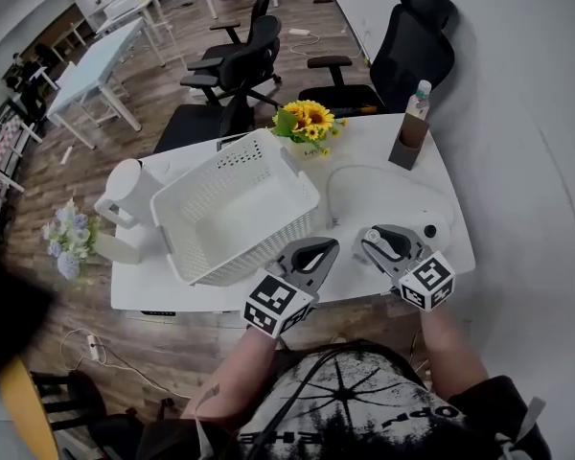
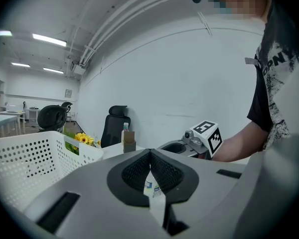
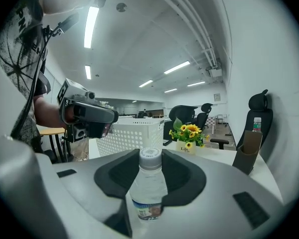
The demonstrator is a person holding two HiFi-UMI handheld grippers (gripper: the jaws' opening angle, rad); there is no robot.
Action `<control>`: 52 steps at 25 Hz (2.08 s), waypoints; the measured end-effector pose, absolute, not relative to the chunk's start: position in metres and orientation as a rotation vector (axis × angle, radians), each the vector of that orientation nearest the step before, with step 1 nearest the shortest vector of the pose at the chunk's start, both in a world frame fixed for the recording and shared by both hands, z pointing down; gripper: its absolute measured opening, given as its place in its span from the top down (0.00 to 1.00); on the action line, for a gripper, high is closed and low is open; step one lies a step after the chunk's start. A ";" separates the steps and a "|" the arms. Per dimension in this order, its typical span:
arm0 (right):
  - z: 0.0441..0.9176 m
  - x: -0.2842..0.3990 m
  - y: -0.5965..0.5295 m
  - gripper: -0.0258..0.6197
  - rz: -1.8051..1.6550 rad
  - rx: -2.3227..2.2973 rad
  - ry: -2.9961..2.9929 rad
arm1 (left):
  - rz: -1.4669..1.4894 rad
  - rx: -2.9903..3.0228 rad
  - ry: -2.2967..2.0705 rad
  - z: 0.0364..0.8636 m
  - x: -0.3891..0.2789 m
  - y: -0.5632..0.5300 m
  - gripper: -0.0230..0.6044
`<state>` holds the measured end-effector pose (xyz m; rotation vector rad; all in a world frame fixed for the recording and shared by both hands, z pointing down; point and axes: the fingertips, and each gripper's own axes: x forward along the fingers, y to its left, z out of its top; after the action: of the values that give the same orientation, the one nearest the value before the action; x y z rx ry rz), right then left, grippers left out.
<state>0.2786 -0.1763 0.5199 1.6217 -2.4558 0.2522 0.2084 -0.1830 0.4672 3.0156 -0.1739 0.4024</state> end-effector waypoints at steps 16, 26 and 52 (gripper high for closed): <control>0.519 0.271 -0.179 0.68 0.312 1.679 -2.215 | 0.357 3.039 -0.102 0.458 0.187 -0.190 0.95; 0.492 0.277 -0.168 0.63 0.355 1.822 -2.201 | 0.326 3.034 -0.060 0.451 0.178 -0.198 0.95; 0.452 0.259 -0.115 0.93 0.176 1.932 -2.051 | 0.327 3.059 0.186 0.447 0.203 -0.164 0.95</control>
<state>0.2595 -0.1149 0.4520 1.9318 -2.0508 0.1758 0.2032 -0.1643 0.4471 3.0585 0.1856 0.3267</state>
